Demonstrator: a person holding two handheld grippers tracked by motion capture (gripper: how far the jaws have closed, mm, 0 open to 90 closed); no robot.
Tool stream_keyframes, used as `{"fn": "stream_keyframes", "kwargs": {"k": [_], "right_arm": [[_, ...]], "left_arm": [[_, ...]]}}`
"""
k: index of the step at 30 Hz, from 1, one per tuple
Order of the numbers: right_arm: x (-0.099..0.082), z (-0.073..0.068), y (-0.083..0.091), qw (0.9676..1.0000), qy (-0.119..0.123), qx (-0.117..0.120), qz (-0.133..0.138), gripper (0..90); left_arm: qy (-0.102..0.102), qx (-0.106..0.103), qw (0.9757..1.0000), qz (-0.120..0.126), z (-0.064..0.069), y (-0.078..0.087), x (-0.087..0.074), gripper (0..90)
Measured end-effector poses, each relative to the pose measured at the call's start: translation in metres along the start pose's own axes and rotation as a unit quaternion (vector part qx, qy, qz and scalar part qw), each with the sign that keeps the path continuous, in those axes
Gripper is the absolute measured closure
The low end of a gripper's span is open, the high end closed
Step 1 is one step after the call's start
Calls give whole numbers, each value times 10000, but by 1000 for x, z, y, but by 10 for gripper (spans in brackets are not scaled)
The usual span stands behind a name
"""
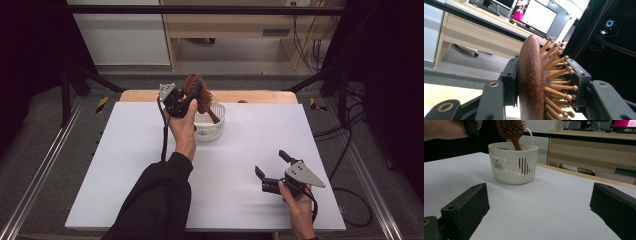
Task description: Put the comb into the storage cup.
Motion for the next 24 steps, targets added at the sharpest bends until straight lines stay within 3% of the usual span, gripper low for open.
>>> {"fn": "stream_keyframes", "kwargs": {"k": [24], "right_arm": [[0, -1, -1, 10000, 19, 14, -6, 25]], "left_arm": [[36, 56, 10000, -41, -12, 0, -8, 507]]}}
Point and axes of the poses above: each handheld gripper's, and its own axes: y roughly backward along the jaws, x roughly out of its top, z roughly to its right, the point moved 1 cm from there along -y, roughly forward along the jaws, and after that the axes turned 3 degrees about -z, right-handed, at the moved point
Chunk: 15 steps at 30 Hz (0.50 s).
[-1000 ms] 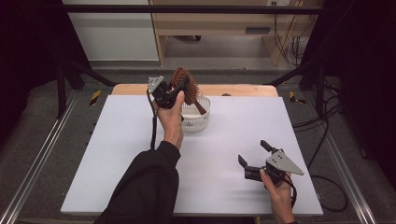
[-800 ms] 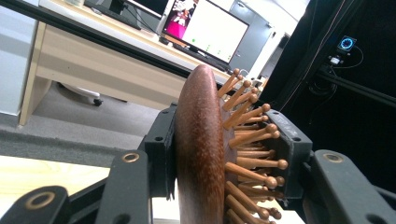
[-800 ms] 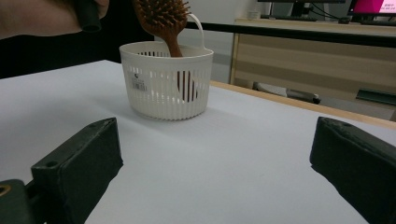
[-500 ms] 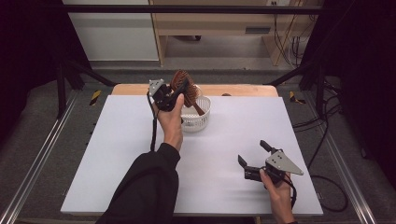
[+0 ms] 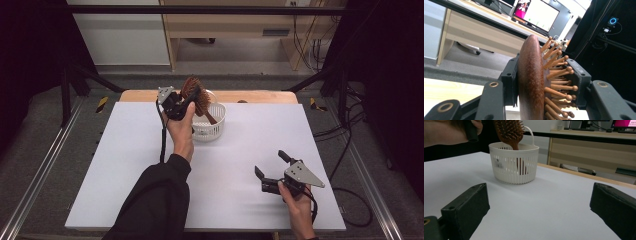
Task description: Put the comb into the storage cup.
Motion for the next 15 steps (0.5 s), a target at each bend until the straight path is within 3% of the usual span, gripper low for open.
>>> {"fn": "stream_keyframes", "kwargs": {"k": [15], "right_arm": [[0, 0, 1, 10000, -3, 7, -2, 27]], "left_arm": [[-9, 26, 10000, -36, -1, -1, -5, 506]]}}
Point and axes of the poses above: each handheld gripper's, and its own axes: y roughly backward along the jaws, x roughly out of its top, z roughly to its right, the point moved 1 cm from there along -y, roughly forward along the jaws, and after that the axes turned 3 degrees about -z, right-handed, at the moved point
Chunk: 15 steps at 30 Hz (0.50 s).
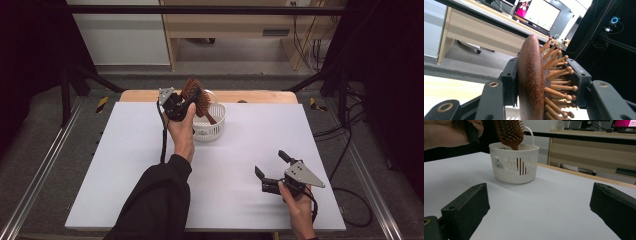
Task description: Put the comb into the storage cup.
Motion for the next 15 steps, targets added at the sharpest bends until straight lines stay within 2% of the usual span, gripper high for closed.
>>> {"fn": "stream_keyframes", "kwargs": {"k": [9, 15], "right_arm": [[0, 0, 0, 10000, -4, -1, 2, 26], [0, 0, 0, 10000, -14, -2, 10, 27]], "left_arm": [[-24, -8, 10000, -18, -3, 0, -2, 505], [-200, -41, 9998, -77, -4, 1, -1, 497]]}}
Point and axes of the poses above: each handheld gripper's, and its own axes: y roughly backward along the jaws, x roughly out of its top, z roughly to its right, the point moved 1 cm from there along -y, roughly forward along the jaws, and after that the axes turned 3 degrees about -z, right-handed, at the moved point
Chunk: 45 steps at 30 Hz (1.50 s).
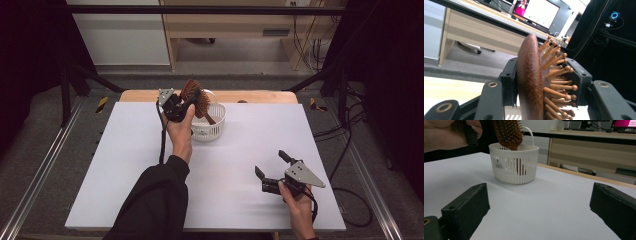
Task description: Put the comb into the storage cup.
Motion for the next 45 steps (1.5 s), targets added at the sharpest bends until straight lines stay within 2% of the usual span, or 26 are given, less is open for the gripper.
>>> {"fn": "stream_keyframes", "kwargs": {"k": [6, 14, 17, 30, 40, 45], "right_arm": [[0, 0, -1, 10000, 12, -11, -15, 27], [0, 0, -1, 10000, 12, -18, -24, 28], [0, -1, -1, 10000, -1, 1, -21, 28], [0, -1, -1, 10000, -10, 26, -28, 28], [0, 0, -1, 10000, -5, 21, -30, 28], [0, 0, -1, 10000, -14, 25, -35, 28]], "left_arm": [[17, -8, 10000, -79, -7, 2, 1, 491], [-104, -26, 9997, -215, -14, 6, 2, 478], [-68, -45, 9997, -227, -17, 7, 2, 475], [-158, -92, 9995, -258, -21, 9, 1, 467], [-39, -79, 9996, -276, -31, 13, -1, 459], [-57, -113, 9995, -280, -33, 12, -2, 457]]}}
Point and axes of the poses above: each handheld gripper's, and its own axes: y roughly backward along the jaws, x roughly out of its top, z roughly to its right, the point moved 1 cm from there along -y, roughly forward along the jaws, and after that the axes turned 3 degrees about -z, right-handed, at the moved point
